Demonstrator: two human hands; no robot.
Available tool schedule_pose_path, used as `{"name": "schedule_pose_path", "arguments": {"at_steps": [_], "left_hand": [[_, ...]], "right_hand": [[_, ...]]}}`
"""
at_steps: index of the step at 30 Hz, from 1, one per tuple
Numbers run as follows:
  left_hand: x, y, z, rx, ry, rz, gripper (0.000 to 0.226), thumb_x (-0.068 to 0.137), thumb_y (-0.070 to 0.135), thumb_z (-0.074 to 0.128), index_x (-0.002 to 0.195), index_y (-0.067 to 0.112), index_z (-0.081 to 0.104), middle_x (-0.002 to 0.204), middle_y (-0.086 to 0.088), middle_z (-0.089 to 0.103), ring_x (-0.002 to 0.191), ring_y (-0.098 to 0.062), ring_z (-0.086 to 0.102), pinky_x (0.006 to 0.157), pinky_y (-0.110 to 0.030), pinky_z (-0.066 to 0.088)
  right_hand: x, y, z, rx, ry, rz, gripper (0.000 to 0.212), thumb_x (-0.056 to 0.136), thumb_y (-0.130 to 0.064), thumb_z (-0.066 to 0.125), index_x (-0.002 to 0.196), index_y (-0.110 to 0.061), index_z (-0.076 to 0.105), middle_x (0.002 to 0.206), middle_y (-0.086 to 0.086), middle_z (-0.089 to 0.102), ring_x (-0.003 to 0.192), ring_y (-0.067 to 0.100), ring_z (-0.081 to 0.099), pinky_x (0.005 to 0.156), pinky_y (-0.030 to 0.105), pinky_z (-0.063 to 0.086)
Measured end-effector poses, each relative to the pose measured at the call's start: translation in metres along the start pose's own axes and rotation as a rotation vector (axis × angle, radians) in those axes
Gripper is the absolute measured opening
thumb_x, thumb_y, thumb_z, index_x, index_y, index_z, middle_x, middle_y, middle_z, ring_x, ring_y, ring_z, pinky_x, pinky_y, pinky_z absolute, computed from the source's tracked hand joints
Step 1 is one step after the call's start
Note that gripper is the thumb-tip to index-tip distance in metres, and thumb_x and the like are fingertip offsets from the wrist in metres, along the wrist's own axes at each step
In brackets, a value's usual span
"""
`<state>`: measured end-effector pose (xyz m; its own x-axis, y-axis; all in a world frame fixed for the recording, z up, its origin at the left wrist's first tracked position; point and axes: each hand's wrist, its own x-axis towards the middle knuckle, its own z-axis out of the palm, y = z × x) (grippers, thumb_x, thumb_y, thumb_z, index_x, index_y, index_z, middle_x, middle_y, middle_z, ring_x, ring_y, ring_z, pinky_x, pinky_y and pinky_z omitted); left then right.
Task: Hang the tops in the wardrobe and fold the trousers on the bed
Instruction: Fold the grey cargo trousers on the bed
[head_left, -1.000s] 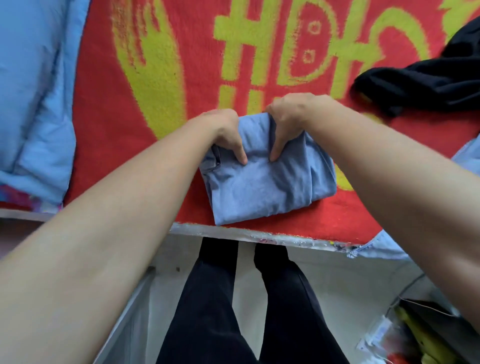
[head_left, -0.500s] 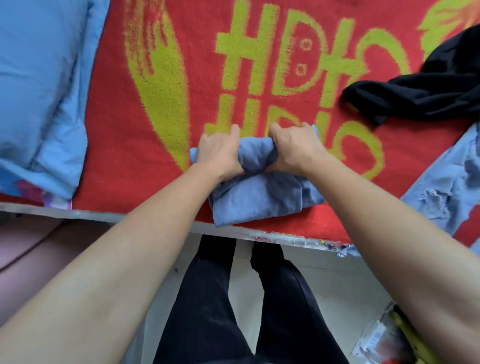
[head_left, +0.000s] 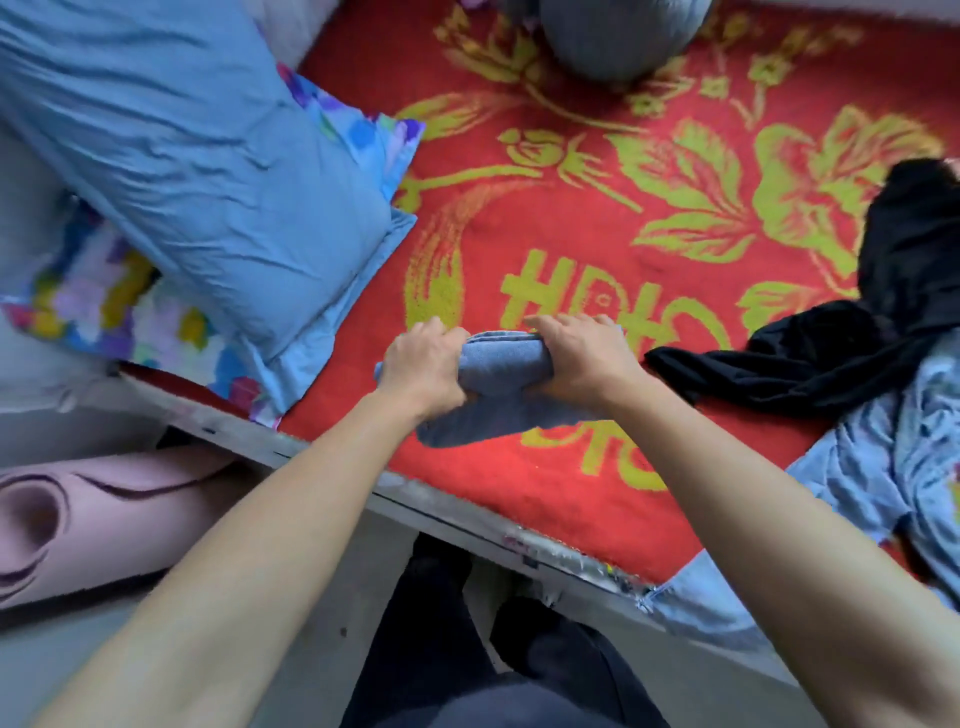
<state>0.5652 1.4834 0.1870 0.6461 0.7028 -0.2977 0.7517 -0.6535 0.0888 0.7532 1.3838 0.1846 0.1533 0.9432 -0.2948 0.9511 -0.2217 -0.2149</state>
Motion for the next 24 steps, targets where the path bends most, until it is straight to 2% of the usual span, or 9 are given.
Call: {"name": "schedule_pose_path", "arguments": {"at_steps": [2,4,8,12,16,19,24], "left_hand": [[-0.021,-0.013,-0.031,-0.023,0.037,-0.068,0.045,0.068,0.042,0.072,0.107,0.023,0.059,0.103,-0.006,0.053,0.101,-0.031,0.057,0.076,-0.039,0.048],[-0.049,-0.029,-0.057,-0.052,0.054,-0.131,0.053,0.064,0.047,0.074,0.111,0.025,0.060,0.104,-0.005,0.053,0.104,-0.030,0.057,0.078,-0.039,0.049],[-0.119,-0.061,-0.097,-0.065,0.106,-0.238,0.060,0.058,0.055,0.076,0.111,0.030,0.060,0.099,-0.003,0.051,0.103,-0.030,0.058,0.080,-0.037,0.048],[-0.206,-0.091,-0.124,-0.012,0.182,-0.328,0.056,0.063,0.054,0.073,0.111,0.031,0.060,0.103,-0.004,0.052,0.105,-0.029,0.056,0.078,-0.036,0.044],[-0.301,-0.116,-0.133,0.018,0.247,-0.426,0.052,0.065,0.053,0.072,0.110,0.030,0.057,0.104,-0.001,0.052,0.105,-0.027,0.054,0.076,-0.035,0.039],[-0.385,-0.132,-0.125,0.002,0.303,-0.487,0.054,0.067,0.051,0.071,0.115,0.030,0.056,0.105,-0.001,0.052,0.105,-0.026,0.053,0.081,-0.037,0.042],[-0.542,-0.146,-0.089,-0.029,0.447,-0.583,0.073,0.065,0.052,0.073,0.132,0.036,0.048,0.111,0.001,0.056,0.108,-0.026,0.056,0.086,-0.039,0.046]], "right_hand": [[0.002,-0.020,-0.032,-0.011,0.016,-0.070,0.083,0.061,-0.066,0.070,0.134,-0.036,0.048,0.118,-0.004,0.066,0.112,0.025,0.060,0.094,0.041,0.045],[0.001,-0.046,-0.058,-0.019,0.028,-0.144,0.078,0.058,-0.067,0.070,0.128,-0.039,0.051,0.110,-0.006,0.067,0.105,0.024,0.062,0.086,0.038,0.050],[-0.012,-0.106,-0.091,-0.010,0.083,-0.276,0.073,0.053,-0.067,0.071,0.118,-0.040,0.053,0.098,-0.010,0.068,0.096,0.022,0.066,0.074,0.033,0.047],[-0.038,-0.180,-0.108,-0.033,0.108,-0.421,0.079,0.056,-0.071,0.074,0.124,-0.039,0.052,0.107,-0.005,0.070,0.101,0.025,0.067,0.079,0.036,0.051],[-0.080,-0.255,-0.111,-0.056,0.167,-0.580,0.076,0.060,-0.070,0.073,0.126,-0.039,0.052,0.111,-0.008,0.068,0.104,0.021,0.064,0.083,0.036,0.048],[-0.123,-0.318,-0.105,-0.097,0.203,-0.690,0.073,0.061,-0.072,0.070,0.123,-0.038,0.052,0.111,-0.010,0.067,0.103,0.020,0.063,0.083,0.036,0.046],[-0.225,-0.419,-0.077,-0.143,0.243,-0.832,0.074,0.062,-0.073,0.068,0.125,-0.039,0.052,0.111,-0.010,0.068,0.099,0.020,0.064,0.083,0.036,0.048]]}}
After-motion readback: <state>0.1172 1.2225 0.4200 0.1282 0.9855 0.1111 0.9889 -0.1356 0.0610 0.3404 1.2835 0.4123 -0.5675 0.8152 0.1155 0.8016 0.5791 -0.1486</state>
